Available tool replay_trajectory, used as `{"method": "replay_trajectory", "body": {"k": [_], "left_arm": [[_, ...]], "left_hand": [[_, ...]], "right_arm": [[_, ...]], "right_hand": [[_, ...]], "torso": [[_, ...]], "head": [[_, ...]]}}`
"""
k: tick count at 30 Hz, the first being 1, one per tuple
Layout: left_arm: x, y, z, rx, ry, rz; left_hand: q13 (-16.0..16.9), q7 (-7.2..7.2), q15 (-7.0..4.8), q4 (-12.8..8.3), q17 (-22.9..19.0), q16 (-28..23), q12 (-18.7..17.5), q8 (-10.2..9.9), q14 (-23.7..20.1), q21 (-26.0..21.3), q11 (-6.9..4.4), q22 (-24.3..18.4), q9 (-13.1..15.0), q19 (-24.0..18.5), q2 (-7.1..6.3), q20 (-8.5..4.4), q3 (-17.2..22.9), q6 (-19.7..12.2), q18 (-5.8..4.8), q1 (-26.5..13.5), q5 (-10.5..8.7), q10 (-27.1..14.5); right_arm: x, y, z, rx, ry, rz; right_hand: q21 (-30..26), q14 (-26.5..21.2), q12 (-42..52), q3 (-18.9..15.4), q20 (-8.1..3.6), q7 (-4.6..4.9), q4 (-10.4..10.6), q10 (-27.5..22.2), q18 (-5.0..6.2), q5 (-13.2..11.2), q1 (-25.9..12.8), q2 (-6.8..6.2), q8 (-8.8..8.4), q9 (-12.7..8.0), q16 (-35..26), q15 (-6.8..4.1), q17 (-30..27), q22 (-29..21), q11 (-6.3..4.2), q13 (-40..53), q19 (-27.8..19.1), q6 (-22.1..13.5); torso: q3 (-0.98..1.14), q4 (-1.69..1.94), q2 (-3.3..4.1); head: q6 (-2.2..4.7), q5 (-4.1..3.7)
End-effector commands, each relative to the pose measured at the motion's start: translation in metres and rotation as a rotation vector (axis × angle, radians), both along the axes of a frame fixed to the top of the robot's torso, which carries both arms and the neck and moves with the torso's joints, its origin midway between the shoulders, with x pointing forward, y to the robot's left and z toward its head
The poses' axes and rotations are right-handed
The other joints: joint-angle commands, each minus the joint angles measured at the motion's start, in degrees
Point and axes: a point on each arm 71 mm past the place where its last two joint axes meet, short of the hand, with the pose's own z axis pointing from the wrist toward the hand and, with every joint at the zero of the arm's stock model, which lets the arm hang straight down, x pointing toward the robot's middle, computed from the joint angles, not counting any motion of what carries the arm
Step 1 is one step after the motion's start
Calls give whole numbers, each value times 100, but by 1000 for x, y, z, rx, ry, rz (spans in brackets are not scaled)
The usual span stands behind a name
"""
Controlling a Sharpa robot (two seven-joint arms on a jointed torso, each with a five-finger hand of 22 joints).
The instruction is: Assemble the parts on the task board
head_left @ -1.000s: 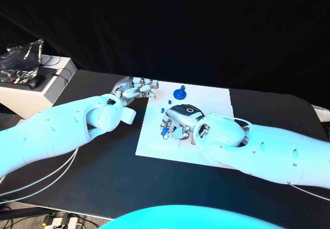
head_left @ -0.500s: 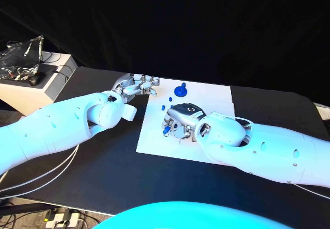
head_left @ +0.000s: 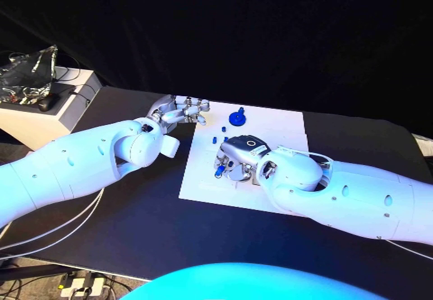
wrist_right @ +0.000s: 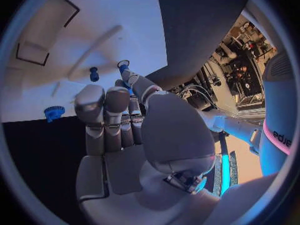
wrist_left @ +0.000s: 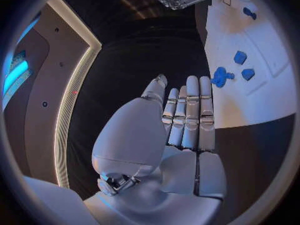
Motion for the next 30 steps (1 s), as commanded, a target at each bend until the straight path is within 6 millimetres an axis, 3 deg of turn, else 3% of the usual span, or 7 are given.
{"method": "replay_trajectory", "body": {"k": [1,25,30], "left_arm": [[0,-1,1,-8,-5,-8],[-1,-1,1,-7,-3,-11],[-1,-1,1,-6,-1,-11]], "left_hand": [[5,13,-12,-11,-5,31,34,-9,-48,-21,11,4,5,20,57,25,-36,3,-36,2,-15,-37],[5,13,-12,-11,-5,31,34,-9,-48,-21,11,4,5,20,57,25,-36,3,-36,2,-15,-37],[5,12,-11,-17,-15,34,39,-7,-49,-45,11,24,5,28,62,26,-40,5,-34,7,-15,-43]], "right_arm": [[-1,1,-2,-22,-1,10],[1,2,-12,-42,-11,2],[0,5,-13,-26,-6,15]], "right_hand": [[19,4,35,4,-36,29,-16,391,60,21,-21,65,20,8,9,-38,7,560,-249,5,161,51],[-8,1,35,6,-35,35,-26,383,65,13,-26,78,19,5,1,-35,6,553,-246,5,154,40],[-60,4,31,-60,-12,86,-4,192,75,19,-66,25,4,-40,-10,4,-3,542,-188,-8,145,-117]], "torso": [[-4,1,2],[-1,2,5],[1,-3,7]], "head": [[-11,-2],[-41,-4],[-53,1]]}}
